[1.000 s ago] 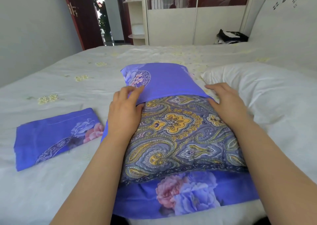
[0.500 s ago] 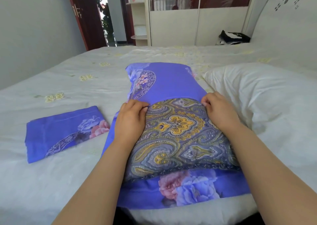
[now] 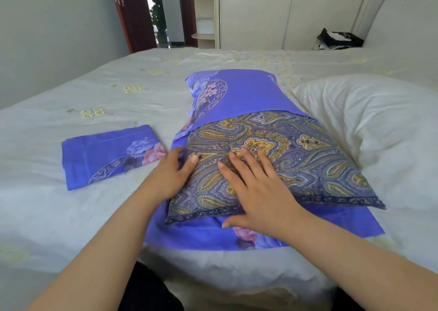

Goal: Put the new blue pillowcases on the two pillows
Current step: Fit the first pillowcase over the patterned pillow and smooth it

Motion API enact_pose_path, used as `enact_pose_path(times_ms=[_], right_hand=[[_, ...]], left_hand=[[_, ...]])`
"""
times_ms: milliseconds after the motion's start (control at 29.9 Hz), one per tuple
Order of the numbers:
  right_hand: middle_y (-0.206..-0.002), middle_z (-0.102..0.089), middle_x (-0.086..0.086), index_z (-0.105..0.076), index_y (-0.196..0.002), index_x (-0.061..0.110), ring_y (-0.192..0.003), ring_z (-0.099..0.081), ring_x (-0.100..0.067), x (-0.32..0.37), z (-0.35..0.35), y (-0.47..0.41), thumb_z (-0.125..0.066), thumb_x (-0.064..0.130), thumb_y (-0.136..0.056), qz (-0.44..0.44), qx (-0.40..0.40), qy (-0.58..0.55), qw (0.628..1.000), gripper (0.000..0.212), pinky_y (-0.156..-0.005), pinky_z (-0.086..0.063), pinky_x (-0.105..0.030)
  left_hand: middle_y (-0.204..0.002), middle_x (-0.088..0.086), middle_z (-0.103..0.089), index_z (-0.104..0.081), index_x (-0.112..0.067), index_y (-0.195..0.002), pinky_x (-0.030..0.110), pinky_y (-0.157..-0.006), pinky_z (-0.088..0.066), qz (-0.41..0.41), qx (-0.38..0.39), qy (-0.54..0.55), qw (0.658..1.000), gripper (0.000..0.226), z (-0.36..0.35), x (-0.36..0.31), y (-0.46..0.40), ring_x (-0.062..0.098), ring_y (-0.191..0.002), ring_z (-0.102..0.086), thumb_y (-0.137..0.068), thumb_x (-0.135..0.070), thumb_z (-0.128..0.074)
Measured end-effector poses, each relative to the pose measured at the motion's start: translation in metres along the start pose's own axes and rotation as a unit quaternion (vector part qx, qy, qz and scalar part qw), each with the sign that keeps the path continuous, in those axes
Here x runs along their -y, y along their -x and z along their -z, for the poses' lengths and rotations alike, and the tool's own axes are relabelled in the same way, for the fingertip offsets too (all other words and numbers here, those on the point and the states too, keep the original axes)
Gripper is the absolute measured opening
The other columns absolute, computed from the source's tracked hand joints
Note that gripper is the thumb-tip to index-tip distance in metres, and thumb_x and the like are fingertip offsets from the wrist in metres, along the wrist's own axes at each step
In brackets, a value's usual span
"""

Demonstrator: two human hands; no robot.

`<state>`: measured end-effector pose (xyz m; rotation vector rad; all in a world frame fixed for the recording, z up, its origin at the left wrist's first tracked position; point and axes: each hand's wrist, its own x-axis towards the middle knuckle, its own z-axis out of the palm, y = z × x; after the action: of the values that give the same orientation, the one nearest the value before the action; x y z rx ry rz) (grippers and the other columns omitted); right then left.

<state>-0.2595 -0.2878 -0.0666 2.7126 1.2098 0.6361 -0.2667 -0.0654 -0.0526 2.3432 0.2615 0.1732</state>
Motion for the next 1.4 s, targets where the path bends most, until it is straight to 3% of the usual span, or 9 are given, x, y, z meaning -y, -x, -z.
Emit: enact_pose_path(times_ms=[134, 200, 334, 467, 601, 701, 768, 1035, 1402], right_hand=[[-0.15, -0.031, -0.023, -0.015, -0.148, 0.008, -0.139, -0.025, -0.043, 0.008, -0.021, 0.002, -0.061, 0.083, -0.05, -0.021, 0.034, 0.043, 0.998, 0.133, -0.112, -0.012, -0.058], [-0.15, -0.03, -0.023, -0.013, -0.148, 0.006, -0.139, -0.024, -0.044, 0.009, -0.027, 0.001, -0.06, 0.084, -0.052, -0.034, 0.046, 0.041, 0.998, 0.133, -0.113, -0.011, -0.057], [-0.141, -0.044, -0.022, -0.036, -0.141, 0.0, -0.134, -0.037, -0.041, 0.009, -0.029, -0.009, -0.068, 0.073, -0.054, -0.046, 0.022, 0.024, 0.998, 0.118, -0.111, -0.017, -0.056], [-0.083, -0.069, -0.013, -0.064, -0.103, 0.001, -0.085, -0.069, -0.028, -0.025, -0.023, -0.029, -0.08, 0.033, -0.057, -0.095, -0.091, -0.018, 0.991, 0.059, -0.109, -0.016, -0.048], [-0.085, -0.07, -0.015, -0.057, -0.123, 0.009, -0.09, -0.064, -0.031, -0.06, -0.015, -0.058, -0.054, 0.043, -0.085, -0.154, -0.053, -0.109, 0.981, 0.052, -0.117, -0.009, -0.037], [-0.113, -0.066, -0.012, -0.056, -0.128, 0.02, -0.107, -0.058, -0.031, -0.073, 0.005, -0.084, -0.057, 0.04, -0.089, -0.166, -0.059, -0.228, 0.958, 0.044, -0.093, -0.038, -0.03], [-0.111, -0.065, -0.012, -0.061, -0.119, 0.018, -0.107, -0.058, -0.031, -0.085, 0.015, -0.105, -0.059, 0.038, -0.089, -0.17, -0.047, -0.262, 0.949, 0.036, -0.084, -0.042, -0.031], [-0.109, -0.066, -0.016, -0.064, -0.11, 0.007, -0.099, -0.061, -0.029, -0.138, 0.02, -0.159, -0.059, 0.041, -0.09, -0.209, 0.056, -0.343, 0.914, 0.04, -0.089, -0.047, -0.034], [-0.113, -0.066, -0.017, -0.062, -0.115, 0.005, -0.1, -0.063, -0.03, -0.157, 0.01, -0.177, -0.061, 0.05, -0.086, -0.233, 0.109, -0.382, 0.888, 0.053, -0.095, -0.047, -0.043]], left_hand=[[-0.077, 0.008, -0.059, -0.061, -0.013, -0.098, 0.032, -0.058, -0.05, 0.152, 0.144, 0.123, 0.97, 0.057, 0.008, 0.019, 0.013, 0.019, -0.058, -0.054, -0.089, -0.063, -0.038], [-0.082, 0.016, -0.064, -0.065, -0.007, -0.1, 0.031, -0.061, -0.048, 0.185, 0.2, 0.214, 0.938, 0.062, 0.003, 0.026, 0.014, 0.027, -0.069, -0.06, -0.084, -0.065, -0.048], [-0.1, 0.015, -0.071, -0.066, -0.005, -0.102, 0.032, -0.069, -0.057, 0.139, 0.135, 0.428, 0.883, 0.025, -0.007, 0.016, 0.012, 0.025, -0.086, -0.067, -0.092, -0.025, -0.056], [-0.104, 0.001, -0.071, -0.065, -0.014, -0.107, 0.027, -0.079, -0.055, 0.005, 0.113, 0.491, 0.864, 0.033, -0.018, -0.008, 0.01, 0.012, -0.094, -0.067, -0.102, -0.028, -0.035], [-0.101, -0.004, -0.06, -0.052, -0.014, -0.104, 0.021, -0.088, -0.042, -0.212, -0.01, 0.069, 0.975, 0.019, -0.028, 0.014, -0.008, 0.01, -0.1, -0.06, -0.101, -0.027, -0.039], [-0.143, 0.004, -0.039, -0.032, -0.013, -0.139, 0.04, -0.09, -0.045, -0.161, 0.083, -0.303, 0.936, 0.052, -0.054, 0.034, -0.016, 0.029, -0.115, -0.052, -0.097, -0.044, -0.037], [-0.146, 0.003, -0.038, -0.013, -0.018, -0.15, 0.038, -0.083, -0.045, -0.139, 0.064, -0.43, 0.889, 0.058, -0.069, 0.03, -0.019, 0.029, -0.117, -0.051, -0.1, -0.044, -0.028], [-0.125, 0.01, -0.058, 0.001, -0.015, -0.151, 0.034, -0.065, -0.039, -0.066, 0.054, -0.452, 0.888, 0.059, -0.088, 0.008, -0.083, 0.03, -0.106, -0.06, -0.101, -0.016, -0.029], [-0.123, 0.014, -0.059, -0.017, -0.021, -0.146, 0.04, -0.081, -0.045, 0.04, 0.048, -0.326, 0.943, 0.056, -0.089, 0.011, -0.123, 0.033, -0.112, -0.057, -0.099, -0.045, -0.034]])
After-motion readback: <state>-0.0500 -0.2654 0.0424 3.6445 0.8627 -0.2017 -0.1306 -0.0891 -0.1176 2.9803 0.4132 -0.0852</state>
